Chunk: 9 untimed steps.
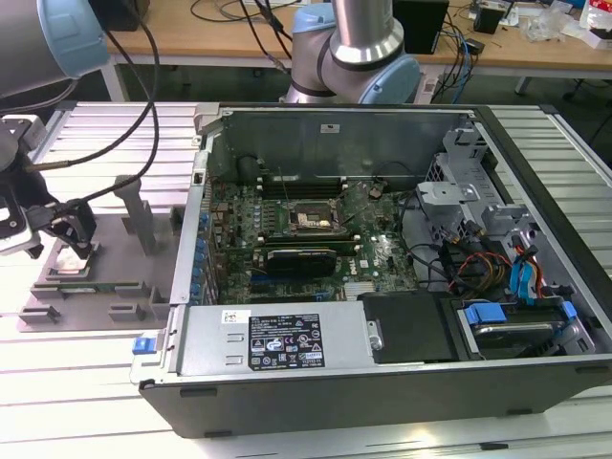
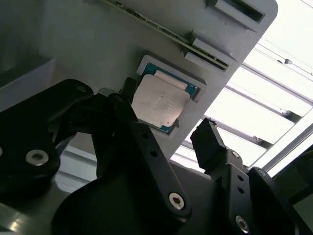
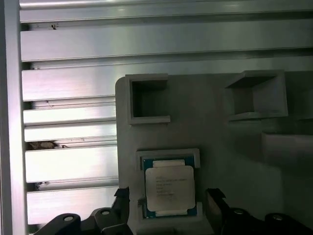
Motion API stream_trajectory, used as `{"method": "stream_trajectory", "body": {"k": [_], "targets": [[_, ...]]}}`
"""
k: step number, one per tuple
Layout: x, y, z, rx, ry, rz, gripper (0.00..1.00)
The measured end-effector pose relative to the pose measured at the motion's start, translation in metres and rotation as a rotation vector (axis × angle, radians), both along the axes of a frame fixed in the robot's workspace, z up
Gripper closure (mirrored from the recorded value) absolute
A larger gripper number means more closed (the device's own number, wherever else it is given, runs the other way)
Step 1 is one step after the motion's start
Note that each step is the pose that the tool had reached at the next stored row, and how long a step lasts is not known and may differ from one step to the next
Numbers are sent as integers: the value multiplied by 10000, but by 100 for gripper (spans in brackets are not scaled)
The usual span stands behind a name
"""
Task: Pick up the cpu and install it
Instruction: 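Pick up the cpu and move it towards the insertion slot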
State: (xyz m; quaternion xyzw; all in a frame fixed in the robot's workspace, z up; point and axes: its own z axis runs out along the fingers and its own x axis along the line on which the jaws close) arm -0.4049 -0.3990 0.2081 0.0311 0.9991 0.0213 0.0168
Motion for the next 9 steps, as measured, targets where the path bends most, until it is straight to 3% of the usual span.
{"method": "stream_trajectory", "body": {"k": [7,9], "targets": [[55,1,-84,-8,5,32,28],[63,5,-137,-17,6,56,28]]}}
